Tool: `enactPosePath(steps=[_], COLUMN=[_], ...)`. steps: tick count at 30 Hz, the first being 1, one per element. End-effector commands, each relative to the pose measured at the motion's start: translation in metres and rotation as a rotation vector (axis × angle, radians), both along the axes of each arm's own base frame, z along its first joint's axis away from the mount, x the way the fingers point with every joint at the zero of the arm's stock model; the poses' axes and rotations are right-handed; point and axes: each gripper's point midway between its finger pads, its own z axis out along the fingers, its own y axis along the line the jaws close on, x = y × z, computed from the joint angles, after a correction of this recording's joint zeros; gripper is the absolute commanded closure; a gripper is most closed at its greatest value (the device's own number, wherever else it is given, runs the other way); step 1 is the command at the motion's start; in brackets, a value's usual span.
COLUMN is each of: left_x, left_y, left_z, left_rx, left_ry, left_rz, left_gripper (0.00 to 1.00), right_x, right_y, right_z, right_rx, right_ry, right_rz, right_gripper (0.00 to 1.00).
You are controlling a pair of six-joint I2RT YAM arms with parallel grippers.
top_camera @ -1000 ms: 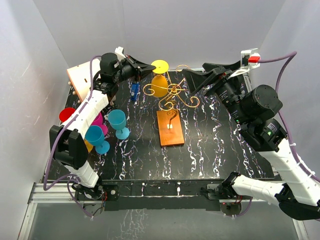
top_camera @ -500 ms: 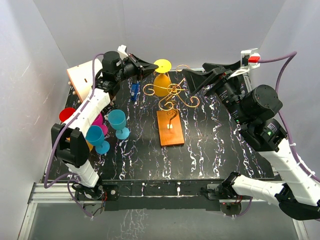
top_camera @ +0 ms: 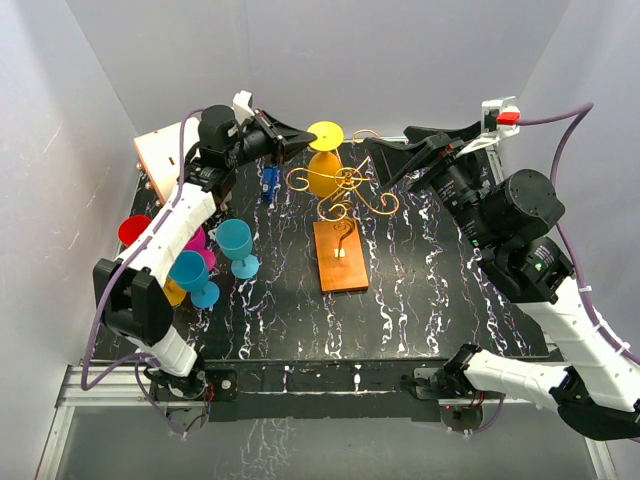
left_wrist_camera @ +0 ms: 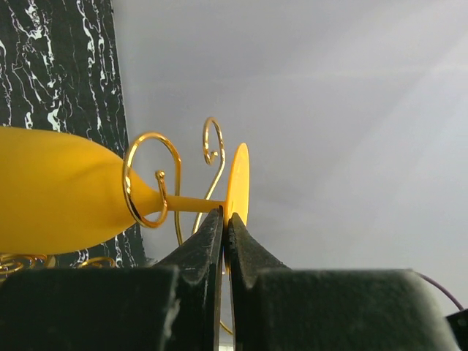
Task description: Take the wine glass off the wine glass rack
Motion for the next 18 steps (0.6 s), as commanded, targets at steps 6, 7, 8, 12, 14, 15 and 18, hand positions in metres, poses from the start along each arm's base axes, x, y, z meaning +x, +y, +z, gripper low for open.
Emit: enactPosePath(steps=[6,7,8,12,14,15,18], left_x=[-0.052,-0.054,-0.056,-0.059,-0.058,-0.054,-0.058], left_y=[0.012,0.014,0.016,0.033,0.047,0.053,0.079], left_z=[0.039,0.037,0.037,0.037,0.038,0.036,0.049], left_rx=[0.011,0.019,0.029,0.096,0.129,0.151,0.217], left_ry=[-0.097,-0.092,-0.094,-0.109,-0.117,-0.116,-0.162], left_rz=[-0.048,-0.045,-0.041,0.023,0.074,0.102,0.199], left_gripper=[1.0,1.0,1.0,1.0,1.0,1.0,1.0], right_x=[-0.007,-0.007,-0.008,-0.009,-0.01,-0.01,-0.01], right_y=[-0.003,-0.004,-0.004,-0.006,-0.006,-0.006,-0.007], right_z=[0.018,0.018,0.019,0.019,0.019,0.019,0.018], right_rx=[0.049,0.049,0.05,0.05,0.05,0.05,0.044], right_ry=[-0.042,-0.043,-0.042,-0.041,-0.041,-0.041,-0.037], right_rz=[0.015,0.015,0.014,0.013,0.014,0.014,0.013], right_gripper=[0.02,0.02,0.02,0.02,0.02,0.02,0.02])
